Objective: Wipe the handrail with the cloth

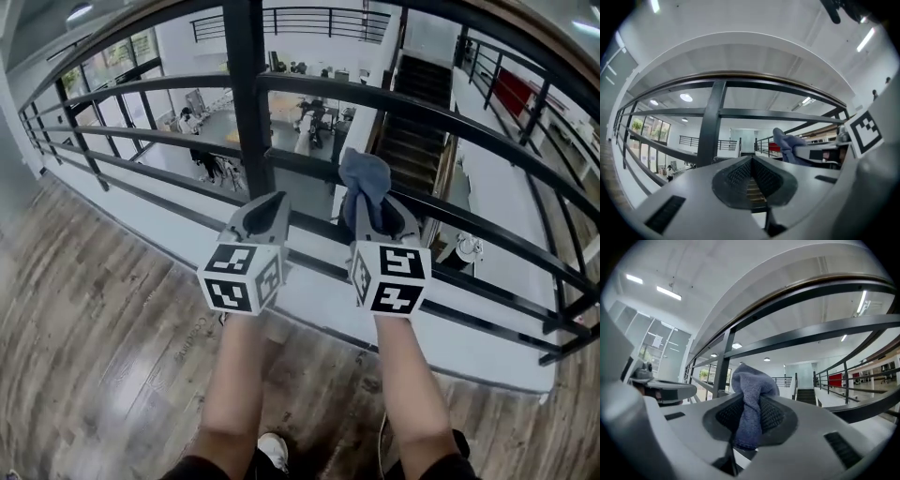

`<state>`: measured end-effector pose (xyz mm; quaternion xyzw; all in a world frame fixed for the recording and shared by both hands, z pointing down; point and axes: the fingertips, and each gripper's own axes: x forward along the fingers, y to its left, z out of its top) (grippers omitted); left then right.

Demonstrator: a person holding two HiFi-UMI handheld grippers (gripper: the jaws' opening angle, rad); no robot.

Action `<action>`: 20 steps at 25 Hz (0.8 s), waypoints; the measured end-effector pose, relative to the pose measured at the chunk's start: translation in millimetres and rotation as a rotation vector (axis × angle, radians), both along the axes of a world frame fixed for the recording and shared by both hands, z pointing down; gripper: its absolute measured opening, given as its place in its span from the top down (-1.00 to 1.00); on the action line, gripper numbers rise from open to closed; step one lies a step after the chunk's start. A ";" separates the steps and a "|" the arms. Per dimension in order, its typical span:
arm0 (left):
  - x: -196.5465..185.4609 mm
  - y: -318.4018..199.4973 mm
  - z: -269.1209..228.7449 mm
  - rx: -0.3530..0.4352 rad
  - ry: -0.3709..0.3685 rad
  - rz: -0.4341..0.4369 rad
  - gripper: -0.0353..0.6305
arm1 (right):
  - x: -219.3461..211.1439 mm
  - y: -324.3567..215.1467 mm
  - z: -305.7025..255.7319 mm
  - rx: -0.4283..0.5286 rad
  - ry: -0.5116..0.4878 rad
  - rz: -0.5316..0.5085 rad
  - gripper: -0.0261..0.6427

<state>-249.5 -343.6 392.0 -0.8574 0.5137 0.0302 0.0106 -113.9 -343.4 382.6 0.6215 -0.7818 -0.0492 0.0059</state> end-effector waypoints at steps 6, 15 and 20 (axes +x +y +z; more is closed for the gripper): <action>-62.5 -15.1 3.4 -0.017 0.020 -0.044 0.89 | -82.0 -62.9 -12.9 -0.062 0.022 -0.014 0.69; -120.7 -66.3 -23.6 0.019 -0.090 -0.134 0.89 | -136.1 -121.7 5.5 -0.158 -0.006 0.015 0.69; -124.9 -72.7 -18.5 0.004 -0.147 -0.149 0.89 | -134.7 -133.6 9.3 -0.173 -0.015 0.038 0.69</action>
